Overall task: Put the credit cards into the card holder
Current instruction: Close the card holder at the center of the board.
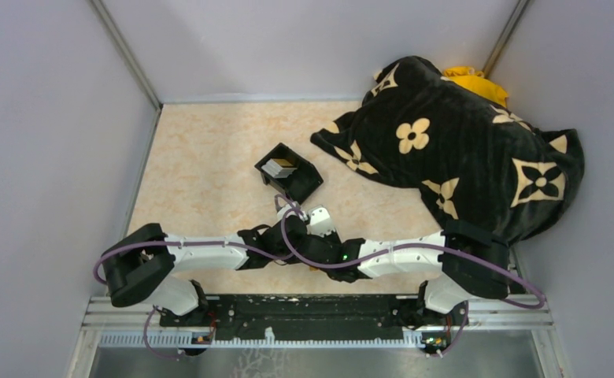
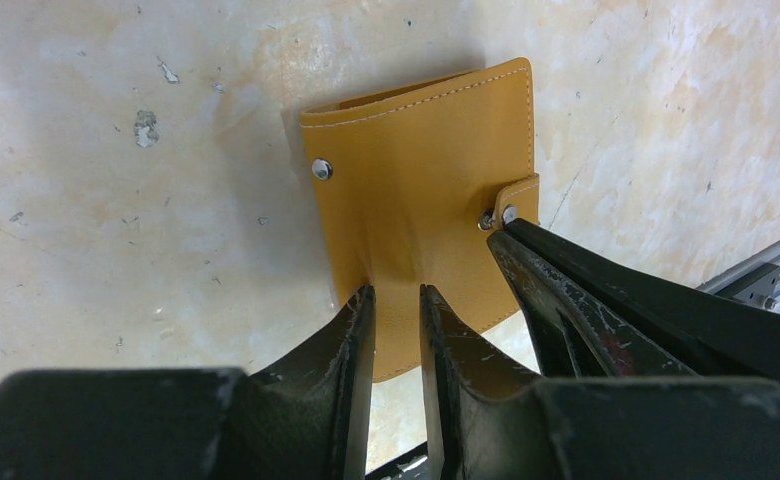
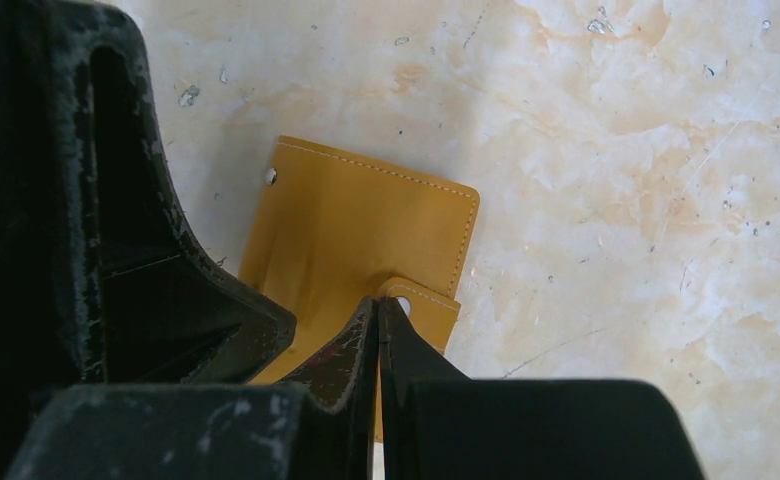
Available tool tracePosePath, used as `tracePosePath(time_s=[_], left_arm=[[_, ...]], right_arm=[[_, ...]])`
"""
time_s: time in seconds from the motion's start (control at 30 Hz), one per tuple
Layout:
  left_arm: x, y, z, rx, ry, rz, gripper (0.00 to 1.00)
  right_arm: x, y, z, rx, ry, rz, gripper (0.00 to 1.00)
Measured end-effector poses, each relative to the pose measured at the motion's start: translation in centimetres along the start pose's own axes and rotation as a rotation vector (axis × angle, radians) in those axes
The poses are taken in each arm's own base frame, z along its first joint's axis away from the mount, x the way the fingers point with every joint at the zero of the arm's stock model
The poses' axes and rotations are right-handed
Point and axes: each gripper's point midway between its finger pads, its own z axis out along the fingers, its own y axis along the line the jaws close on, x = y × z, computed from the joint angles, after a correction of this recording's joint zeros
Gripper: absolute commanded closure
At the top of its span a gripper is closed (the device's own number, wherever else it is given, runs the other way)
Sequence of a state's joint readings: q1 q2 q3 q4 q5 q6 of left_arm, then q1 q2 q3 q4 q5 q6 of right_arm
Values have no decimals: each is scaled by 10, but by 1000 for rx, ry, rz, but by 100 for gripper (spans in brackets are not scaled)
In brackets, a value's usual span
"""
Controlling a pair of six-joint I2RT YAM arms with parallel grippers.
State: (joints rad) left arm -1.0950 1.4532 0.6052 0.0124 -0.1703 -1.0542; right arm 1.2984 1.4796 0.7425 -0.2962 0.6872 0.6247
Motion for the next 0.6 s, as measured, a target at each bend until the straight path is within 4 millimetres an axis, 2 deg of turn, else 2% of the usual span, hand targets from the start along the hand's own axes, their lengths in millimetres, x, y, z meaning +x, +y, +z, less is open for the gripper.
tracePosePath(time_s=[0.6], left_arm=[[0, 0, 0, 3, 1, -3, 70]], right_arm=[[4, 4, 2, -8, 11, 19, 100]])
